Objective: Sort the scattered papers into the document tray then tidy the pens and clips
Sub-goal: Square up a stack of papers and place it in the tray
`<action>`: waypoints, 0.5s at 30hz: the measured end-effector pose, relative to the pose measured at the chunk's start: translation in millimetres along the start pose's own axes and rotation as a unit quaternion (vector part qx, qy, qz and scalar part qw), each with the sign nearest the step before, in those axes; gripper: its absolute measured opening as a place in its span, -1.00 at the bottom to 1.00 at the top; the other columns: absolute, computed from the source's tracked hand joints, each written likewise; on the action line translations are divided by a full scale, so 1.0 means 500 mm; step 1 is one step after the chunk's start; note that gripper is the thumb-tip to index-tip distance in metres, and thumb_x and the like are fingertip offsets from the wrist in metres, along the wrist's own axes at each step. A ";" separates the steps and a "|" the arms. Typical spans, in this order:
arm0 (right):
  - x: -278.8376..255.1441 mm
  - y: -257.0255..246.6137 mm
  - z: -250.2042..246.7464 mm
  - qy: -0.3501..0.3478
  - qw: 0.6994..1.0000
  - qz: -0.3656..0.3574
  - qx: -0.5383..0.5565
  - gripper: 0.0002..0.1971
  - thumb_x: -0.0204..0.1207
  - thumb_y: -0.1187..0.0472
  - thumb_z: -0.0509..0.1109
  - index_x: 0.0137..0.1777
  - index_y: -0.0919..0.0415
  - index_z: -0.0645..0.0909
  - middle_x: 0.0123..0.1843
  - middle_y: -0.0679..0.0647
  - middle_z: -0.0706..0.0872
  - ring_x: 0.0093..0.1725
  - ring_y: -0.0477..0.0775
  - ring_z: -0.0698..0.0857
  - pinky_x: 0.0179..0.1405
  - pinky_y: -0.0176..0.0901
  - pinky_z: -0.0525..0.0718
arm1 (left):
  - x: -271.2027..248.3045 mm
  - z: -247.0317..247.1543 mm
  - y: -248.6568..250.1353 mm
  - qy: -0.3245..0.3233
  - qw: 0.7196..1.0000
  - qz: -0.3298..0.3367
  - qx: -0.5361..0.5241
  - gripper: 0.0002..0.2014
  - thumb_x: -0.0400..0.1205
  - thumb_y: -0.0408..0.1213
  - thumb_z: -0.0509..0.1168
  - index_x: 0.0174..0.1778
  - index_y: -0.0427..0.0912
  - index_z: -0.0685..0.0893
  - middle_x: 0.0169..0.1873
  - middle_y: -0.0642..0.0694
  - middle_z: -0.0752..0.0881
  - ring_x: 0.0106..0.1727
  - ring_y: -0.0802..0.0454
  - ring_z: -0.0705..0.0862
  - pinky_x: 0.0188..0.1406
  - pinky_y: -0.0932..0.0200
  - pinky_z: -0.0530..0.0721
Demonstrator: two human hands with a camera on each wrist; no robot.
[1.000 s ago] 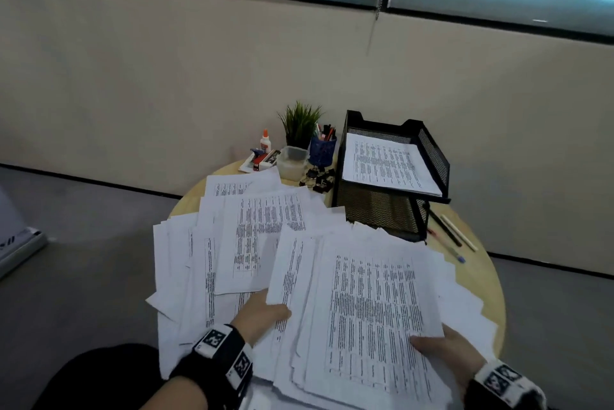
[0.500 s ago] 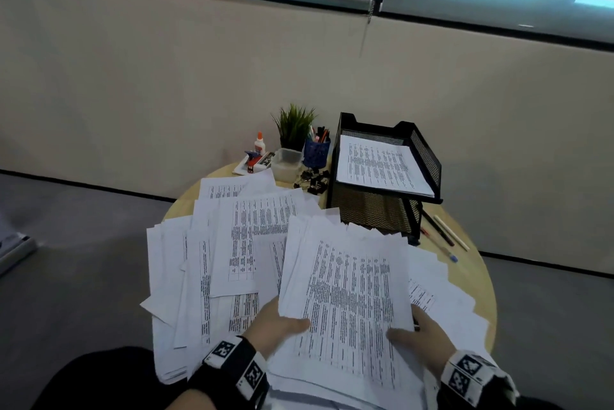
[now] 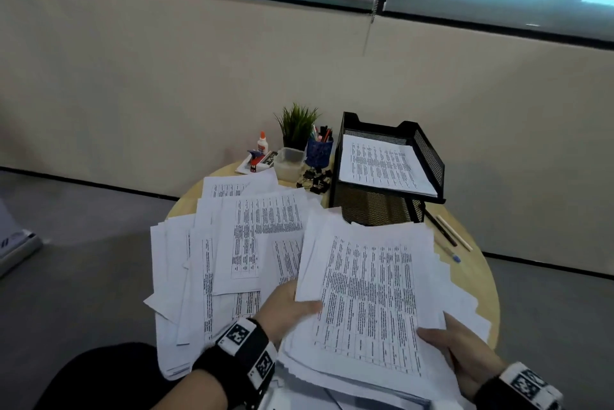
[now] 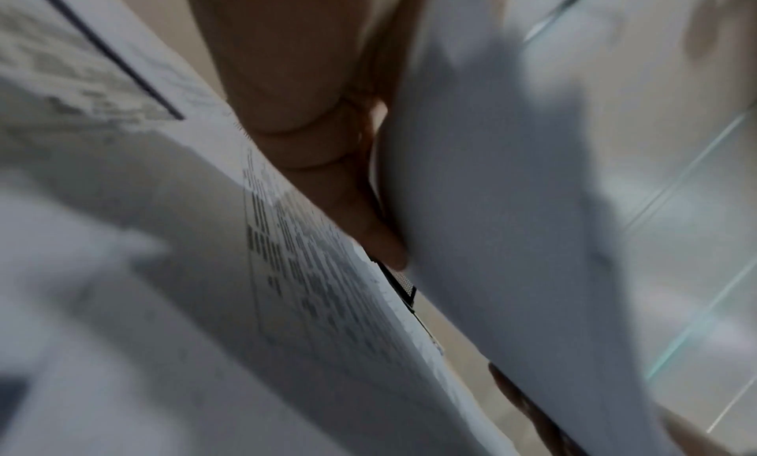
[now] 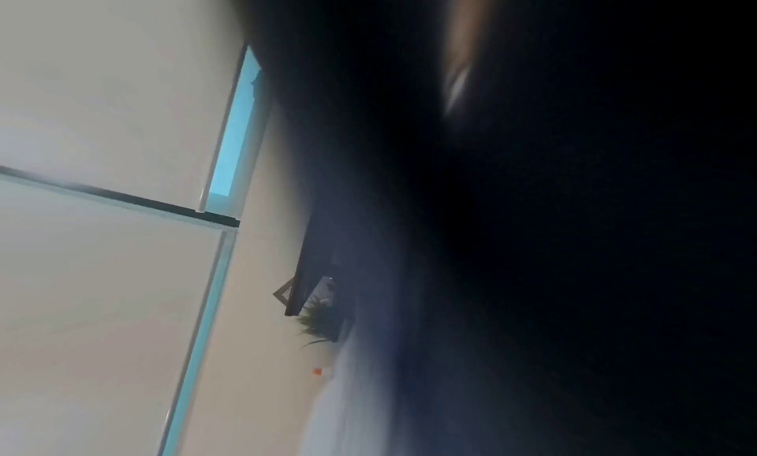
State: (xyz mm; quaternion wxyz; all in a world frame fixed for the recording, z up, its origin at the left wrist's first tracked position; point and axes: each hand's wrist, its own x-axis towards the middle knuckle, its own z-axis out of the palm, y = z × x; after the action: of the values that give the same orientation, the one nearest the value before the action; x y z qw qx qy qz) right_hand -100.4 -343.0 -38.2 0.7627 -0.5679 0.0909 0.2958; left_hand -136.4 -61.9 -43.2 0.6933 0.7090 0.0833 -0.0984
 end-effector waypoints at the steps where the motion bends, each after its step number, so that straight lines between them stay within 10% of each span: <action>1: -0.002 -0.004 -0.004 0.008 1.000 -0.006 0.003 -0.49 0.39 0.60 0.31 0.37 0.40 0.47 0.14 0.50 0.71 -0.03 0.53 0.75 -0.21 0.30 0.75 | 0.005 -0.006 0.003 0.029 1.000 -0.002 0.013 -0.82 0.62 -0.34 0.32 0.13 -0.11 0.64 0.01 0.01 0.73 0.06 0.05 0.68 0.14 0.15 0.64; 4: -0.008 -0.016 -0.023 0.046 0.999 -0.018 0.022 -0.58 0.52 0.56 0.20 0.36 0.32 0.48 0.05 0.44 0.76 -0.11 0.50 0.77 -0.25 0.33 0.75 | 0.018 -0.055 0.005 0.147 0.987 0.006 0.064 -0.91 0.65 -0.31 0.27 -0.13 -0.12 0.67 -0.14 -0.04 0.71 -0.11 0.04 0.66 -0.10 0.19 0.56; 9: -0.020 -0.035 -0.057 0.094 0.993 -0.059 0.045 -0.47 0.49 0.52 0.24 0.43 0.11 0.44 -0.15 0.27 0.83 -0.21 0.42 0.80 -0.29 0.34 0.76 | 0.041 -0.182 -0.023 0.322 0.920 -0.059 0.213 -0.64 0.54 -0.18 0.40 0.23 -0.19 0.63 0.25 -0.20 0.63 0.26 -0.18 0.58 0.27 0.06 0.53; 15: -0.037 -0.043 -0.055 0.099 0.990 -0.087 0.041 -0.48 0.47 0.50 0.28 0.15 -0.22 0.55 -0.20 0.15 0.85 -0.02 0.38 0.71 0.33 0.43 0.43 | 0.068 -0.244 -0.058 0.294 0.888 -0.219 0.277 -0.29 0.45 -0.02 0.43 0.40 -0.35 0.39 0.35 -0.34 0.45 0.33 -0.31 0.49 0.25 -0.11 0.57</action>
State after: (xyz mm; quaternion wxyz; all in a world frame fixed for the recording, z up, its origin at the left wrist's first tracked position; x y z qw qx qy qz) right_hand -98.2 -378.7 -21.4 0.7952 -0.5687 0.1282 0.1670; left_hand -107.8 60.1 -77.4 0.3736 0.8324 0.4057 -0.0543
